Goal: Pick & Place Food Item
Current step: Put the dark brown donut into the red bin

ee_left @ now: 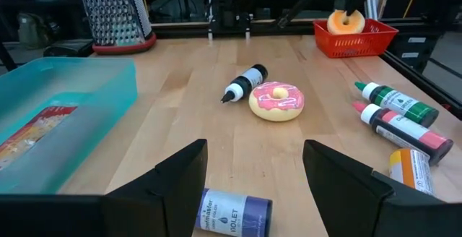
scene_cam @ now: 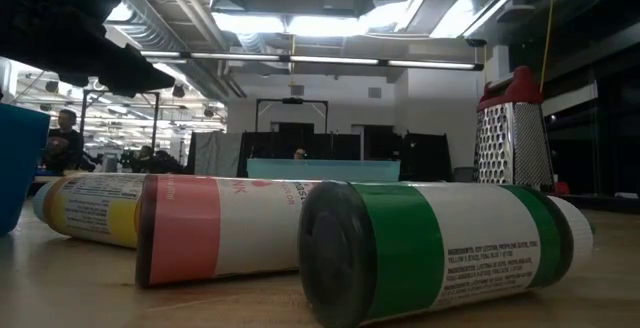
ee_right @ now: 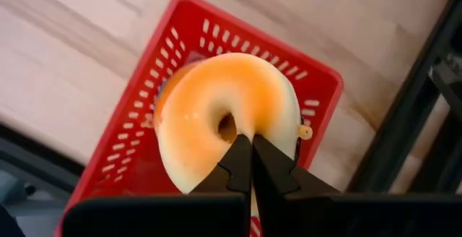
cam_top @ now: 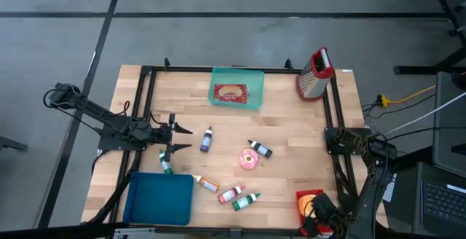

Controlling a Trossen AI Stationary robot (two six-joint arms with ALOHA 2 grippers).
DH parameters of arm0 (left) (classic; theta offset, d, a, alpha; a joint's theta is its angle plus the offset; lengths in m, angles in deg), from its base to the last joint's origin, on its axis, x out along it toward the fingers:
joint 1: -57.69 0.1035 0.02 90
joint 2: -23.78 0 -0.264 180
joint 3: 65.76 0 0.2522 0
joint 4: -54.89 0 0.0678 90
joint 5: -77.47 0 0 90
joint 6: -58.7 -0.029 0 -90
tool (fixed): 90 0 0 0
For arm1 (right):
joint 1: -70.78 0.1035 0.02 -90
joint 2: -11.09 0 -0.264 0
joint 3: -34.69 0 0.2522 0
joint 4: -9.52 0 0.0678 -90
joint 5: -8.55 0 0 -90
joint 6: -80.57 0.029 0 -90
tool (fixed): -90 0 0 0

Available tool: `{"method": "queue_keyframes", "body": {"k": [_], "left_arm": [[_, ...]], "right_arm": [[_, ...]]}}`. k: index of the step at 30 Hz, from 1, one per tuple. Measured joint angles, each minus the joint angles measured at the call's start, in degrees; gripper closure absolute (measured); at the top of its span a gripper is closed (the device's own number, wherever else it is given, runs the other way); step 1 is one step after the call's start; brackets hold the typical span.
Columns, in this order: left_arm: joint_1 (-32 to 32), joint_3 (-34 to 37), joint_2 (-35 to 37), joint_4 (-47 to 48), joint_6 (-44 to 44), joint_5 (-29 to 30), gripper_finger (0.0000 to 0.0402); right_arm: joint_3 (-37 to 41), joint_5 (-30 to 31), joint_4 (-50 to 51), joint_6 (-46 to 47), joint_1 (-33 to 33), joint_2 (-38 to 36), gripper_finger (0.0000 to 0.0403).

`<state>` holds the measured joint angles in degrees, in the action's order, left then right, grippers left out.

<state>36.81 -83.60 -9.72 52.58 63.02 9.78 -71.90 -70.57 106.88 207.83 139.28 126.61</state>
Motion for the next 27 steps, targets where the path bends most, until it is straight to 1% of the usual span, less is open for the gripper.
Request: {"method": "queue_keyframes", "body": {"k": [3, 10, 22, 24, 27], "left_arm": [[0.0, 0.01, -0.01, 0.02, 0.14, -0.02, 0.0176], [0.0, 0.0, -0.02, 0.04, 0.44, -1.23, 0.0176], [0.0, 0.0, -0.01, 0.07, 0.43, -1.42, 0.0176], [0.0, 0.0, -0.01, 0.07, 0.1, -1.43, 0.0176], [0.0, 0.0, -0.01, 0.11, 0.0, -1.44, 0.0176]], "right_arm": [[0.0, 1.84, 0.17, -0.02, -0.51, -0.02, 0.0403], [0.0, 1.78, 0.15, -0.02, -0.58, -0.04, 0.0403], [0.02, 1.76, -2.01, 0.07, -0.69, -0.04, 0.0403], [0.61, 1.5, -2.65, 0.09, -0.75, -0.13, 0.0403], [2.32, -0.53, -4.92, 0.26, -0.8, -0.13, 0.0402]]}}
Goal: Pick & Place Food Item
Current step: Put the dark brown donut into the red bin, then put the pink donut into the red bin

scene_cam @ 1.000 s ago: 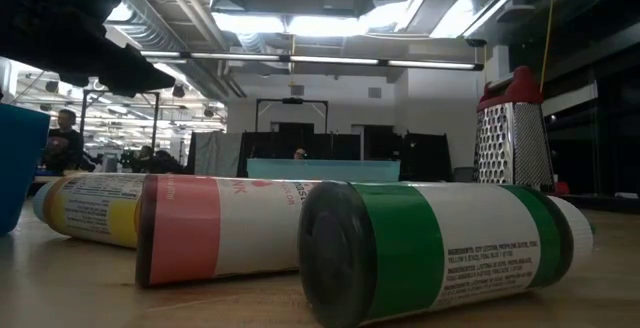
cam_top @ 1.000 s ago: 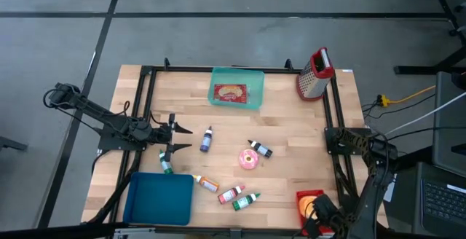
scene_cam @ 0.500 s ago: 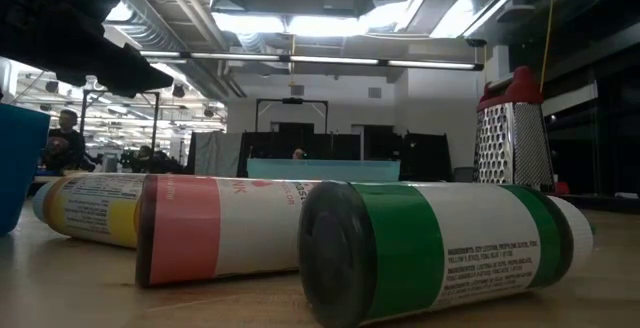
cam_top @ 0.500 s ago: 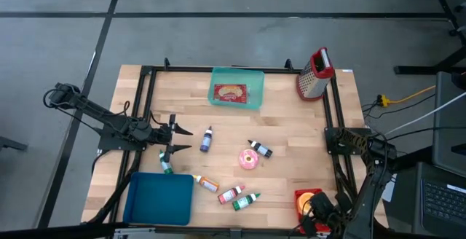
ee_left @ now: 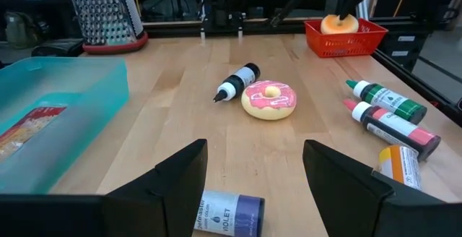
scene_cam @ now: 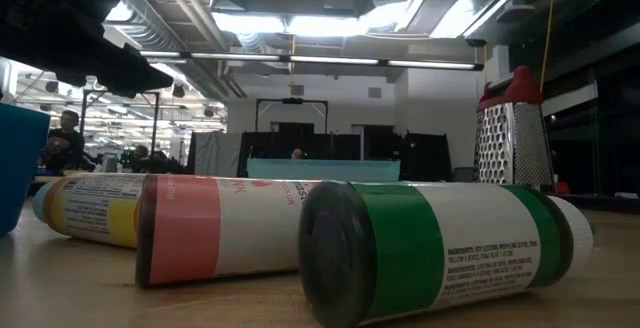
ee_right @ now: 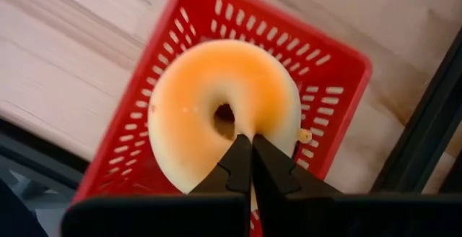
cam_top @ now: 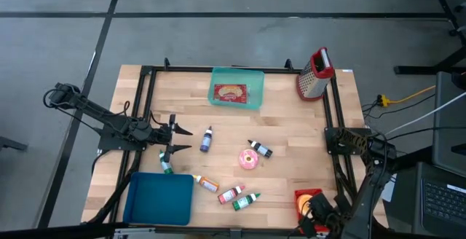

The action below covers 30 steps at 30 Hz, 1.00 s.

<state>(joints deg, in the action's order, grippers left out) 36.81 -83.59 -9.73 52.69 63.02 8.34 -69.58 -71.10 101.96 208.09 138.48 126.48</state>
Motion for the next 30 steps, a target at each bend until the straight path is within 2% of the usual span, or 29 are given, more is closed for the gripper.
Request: {"method": "queue_keyframes", "body": {"k": [4, 13, 18, 24, 26, 30], "left_arm": [[0.0, 0.0, 0.0, 0.3, 0.0, 0.0, 0.0176], [0.0, 0.0, 0.0, 0.33, 0.0, 0.02, 0.0176], [0.0, 0.0, 0.01, 0.31, 0.0, 0.02, 0.0176], [0.0, 0.0, -0.01, 0.28, -0.15, 0.02, 0.0176], [0.0, 0.0, 0.0, 0.24, -0.19, 0.02, 0.0176], [0.0, 0.0, -0.01, -0.91, -1.13, 0.02, 0.0176]], "right_arm": [[2.02, -1.35, -2.47, -0.12, 0.0, 0.0, 0.0377], [2.11, -2.43, -2.16, -1.56, -2.07, -0.2, 0.0245], [1.51, -2.38, -0.71, -1.59, -2.4, -1.23, 0.0191], [-4.0, 0.7, 7.37, -1.52, -2.79, -3.04, 0.0176], [-7.01, 4.46, 11.13, -1.53, -2.99, -3.05, 0.0179], [-8.81, 14.65, 11.37, -3.48, -5.14, -3.48, 0.0188]]}}
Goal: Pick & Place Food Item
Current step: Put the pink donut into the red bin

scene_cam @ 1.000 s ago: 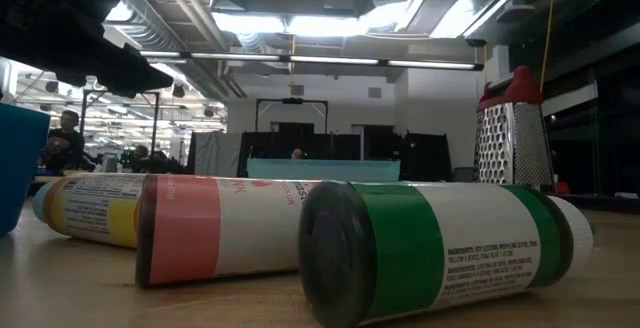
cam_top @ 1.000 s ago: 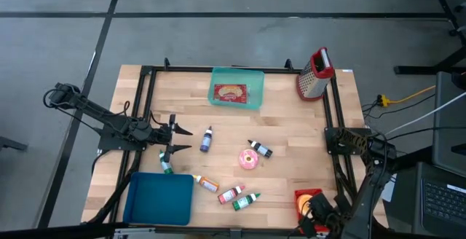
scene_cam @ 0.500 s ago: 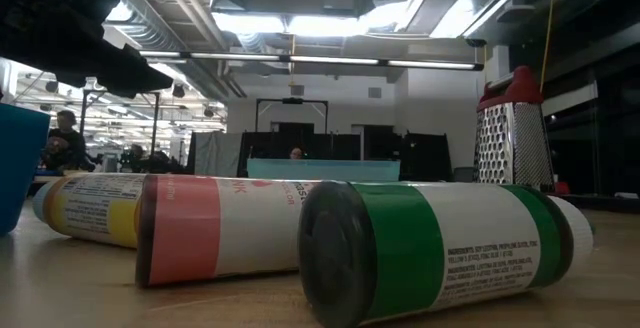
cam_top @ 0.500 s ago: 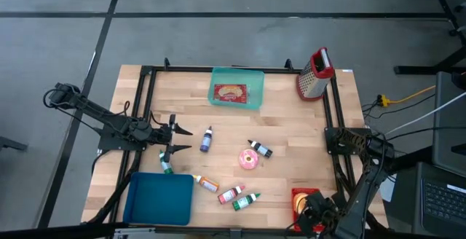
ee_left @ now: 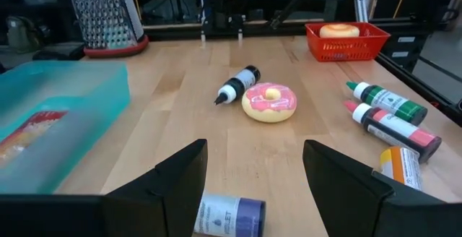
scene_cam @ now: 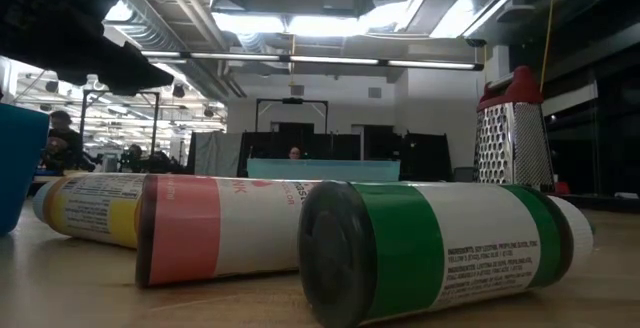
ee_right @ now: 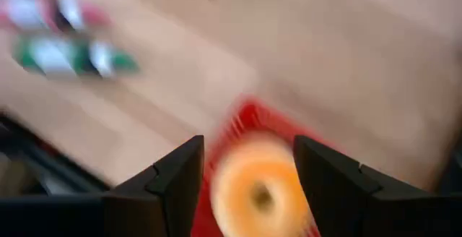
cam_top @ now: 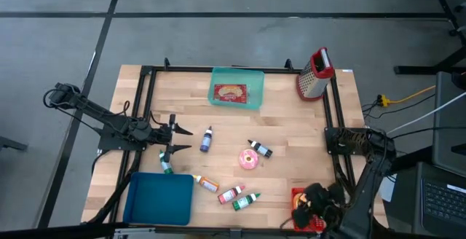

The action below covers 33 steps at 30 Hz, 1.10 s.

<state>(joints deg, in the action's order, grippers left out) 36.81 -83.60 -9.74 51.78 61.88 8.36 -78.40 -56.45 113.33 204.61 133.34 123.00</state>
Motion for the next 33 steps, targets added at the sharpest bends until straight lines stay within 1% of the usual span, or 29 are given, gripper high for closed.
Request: {"method": "queue_keyframes", "body": {"k": [3, 8, 10, 13, 15, 16, 19, 24, 31, 33], "left_arm": [[0.0, 0.02, 0.02, -2.33, -1.07, 0.02, 0.0176], [0.0, 0.02, 0.02, -4.4, -2.52, -0.07, 0.0176], [0.0, 0.02, 0.02, -4.04, -2.93, -0.04, 0.0176], [0.0, 0.02, 0.0, -3.39, -2.98, -0.04, 0.0176], [0.0, 0.02, 0.02, -3.44, -2.98, -0.03, 0.0176], [0.0, 0.02, 0.02, -3.36, -2.97, -0.04, 0.0176], [0.0, 0.02, 0.02, -2.72, -2.98, -0.04, 0.0176], [0.0, 0.02, 0.02, -1.54, -3.04, -0.02, 0.0176], [-0.02, 0.02, 0.02, -1.34, -3.11, 0.0, 0.0176], [0.0, 0.02, 0.0, -1.34, -3.11, 0.0, 0.0176]], "right_arm": [[-0.04, 5.89, -0.07, -1.48, -3.68, -0.04, 0.0193], [-0.04, 10.53, -0.3, -9.6, -12.85, -0.04, 0.0197], [-0.04, 10.72, -3.61, -18.38, -17.04, -0.04, 0.0197], [-0.04, 10.67, -14.77, -40.41, -22.67, 0.48, 0.0198], [-0.04, 9.16, -23.22, -54.69, -26.11, 1.12, 0.0198], [-0.06, 7.65, -26.34, -59.91, -27.73, 1.41, 0.0198], [-0.06, 3.04, -29.3, -69.27, -32.0, 2.23, 0.0198], [0.87, -0.5, -30.12, -76.8, -36.9, 2.99, 0.0198], [8.54, -9.14, -43.58, -83.54, -41.43, 3.02, 0.0198], [10.67, -10.03, -44.96, -84.06, -42.12, 3.05, 0.0198]]}}
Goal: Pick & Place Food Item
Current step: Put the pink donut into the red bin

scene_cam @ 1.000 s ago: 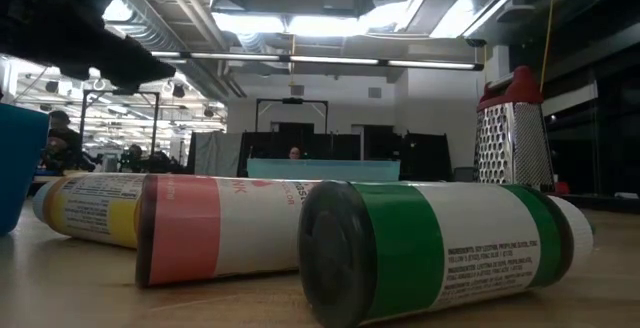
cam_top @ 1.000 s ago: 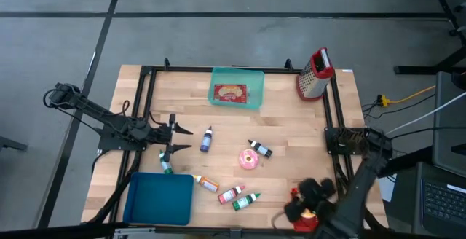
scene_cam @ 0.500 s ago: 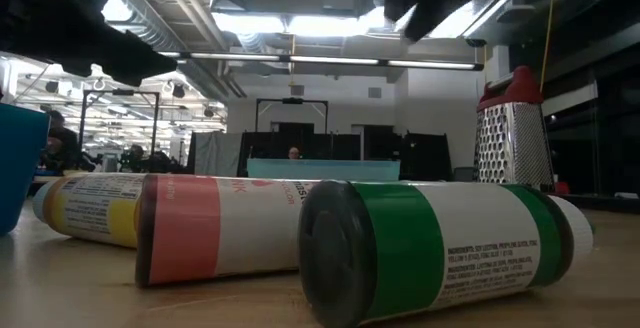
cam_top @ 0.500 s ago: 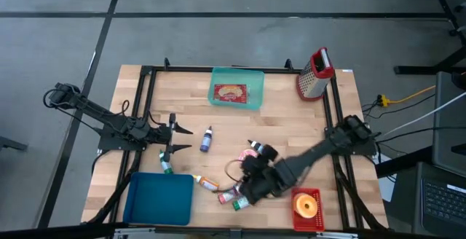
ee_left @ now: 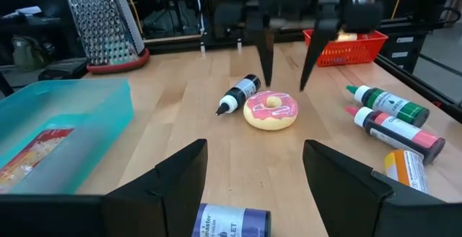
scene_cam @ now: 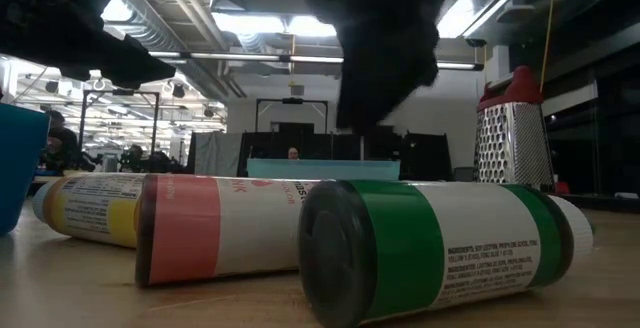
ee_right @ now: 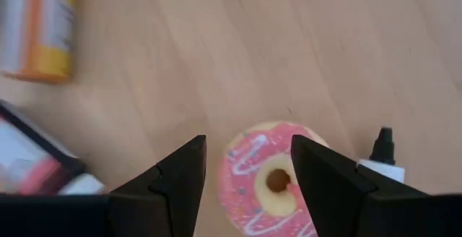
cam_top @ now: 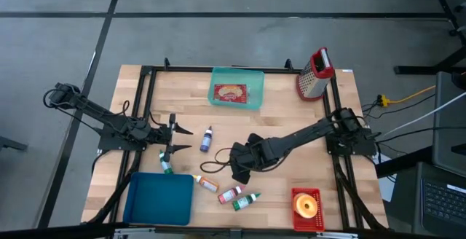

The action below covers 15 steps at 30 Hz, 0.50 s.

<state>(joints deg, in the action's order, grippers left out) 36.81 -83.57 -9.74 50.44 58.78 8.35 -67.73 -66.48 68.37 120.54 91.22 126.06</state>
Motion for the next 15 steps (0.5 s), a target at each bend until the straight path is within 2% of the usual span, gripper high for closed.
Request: {"method": "queue_keyframes", "body": {"k": [6, 15], "left_arm": [[0.0, 0.0, 0.02, 0.0, 0.19, 0.0, 0.0176], [0.0, 0.0, 0.02, 0.01, 0.67, -0.26, 0.0176]], "right_arm": [[2.51, -1.35, -0.83, -0.33, -1.35, -0.02, 0.0198], [7.52, -5.56, -8.74, 0.69, -1.63, -0.02, 0.0198]]}}
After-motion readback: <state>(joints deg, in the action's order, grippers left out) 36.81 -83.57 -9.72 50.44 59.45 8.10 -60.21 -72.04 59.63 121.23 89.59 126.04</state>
